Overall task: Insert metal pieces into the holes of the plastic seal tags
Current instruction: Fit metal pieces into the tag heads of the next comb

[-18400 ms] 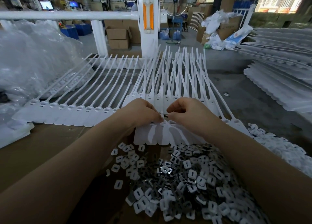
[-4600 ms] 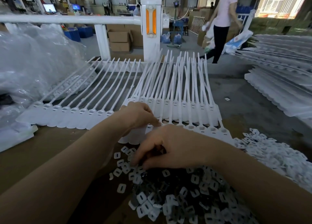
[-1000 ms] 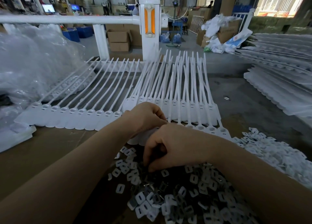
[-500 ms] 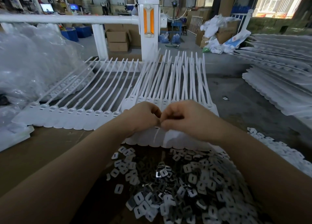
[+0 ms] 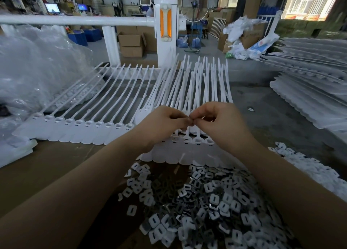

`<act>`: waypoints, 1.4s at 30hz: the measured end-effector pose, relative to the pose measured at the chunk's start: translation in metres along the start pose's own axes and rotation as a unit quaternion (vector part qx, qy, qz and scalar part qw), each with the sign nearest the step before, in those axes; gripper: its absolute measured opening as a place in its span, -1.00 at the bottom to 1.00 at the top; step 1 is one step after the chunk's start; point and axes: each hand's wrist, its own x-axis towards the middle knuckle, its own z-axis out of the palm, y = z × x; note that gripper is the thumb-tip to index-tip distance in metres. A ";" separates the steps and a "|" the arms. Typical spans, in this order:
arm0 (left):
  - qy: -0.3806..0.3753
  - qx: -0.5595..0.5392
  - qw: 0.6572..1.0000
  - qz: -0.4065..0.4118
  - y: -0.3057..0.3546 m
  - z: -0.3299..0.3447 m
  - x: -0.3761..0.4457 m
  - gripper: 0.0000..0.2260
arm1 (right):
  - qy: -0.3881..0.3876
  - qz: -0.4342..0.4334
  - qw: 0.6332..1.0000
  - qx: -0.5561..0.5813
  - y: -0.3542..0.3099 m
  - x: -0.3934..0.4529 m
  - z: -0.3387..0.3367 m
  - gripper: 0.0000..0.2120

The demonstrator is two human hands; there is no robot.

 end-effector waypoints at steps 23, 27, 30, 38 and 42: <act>-0.005 -0.061 0.998 0.023 -0.001 -0.003 0.000 -0.94 | -0.015 -0.022 0.999 0.020 0.000 0.001 -0.002 -0.73; 0.006 -0.058 0.998 0.025 -0.002 -0.003 0.001 -0.97 | 0.007 -0.013 0.999 0.037 0.002 0.001 -0.001 -0.80; 0.020 -0.049 0.998 0.026 -0.001 -0.002 0.001 -0.98 | 0.024 0.014 0.999 0.024 0.005 0.002 -0.001 -0.87; 0.037 -0.033 0.997 0.053 -0.001 -0.001 0.002 -0.95 | -0.003 0.024 1.000 0.019 0.001 0.001 -0.001 -0.89; 0.030 -0.033 0.997 0.062 0.000 0.000 0.001 -0.97 | -0.009 0.035 0.999 0.014 0.001 0.002 -0.002 -0.88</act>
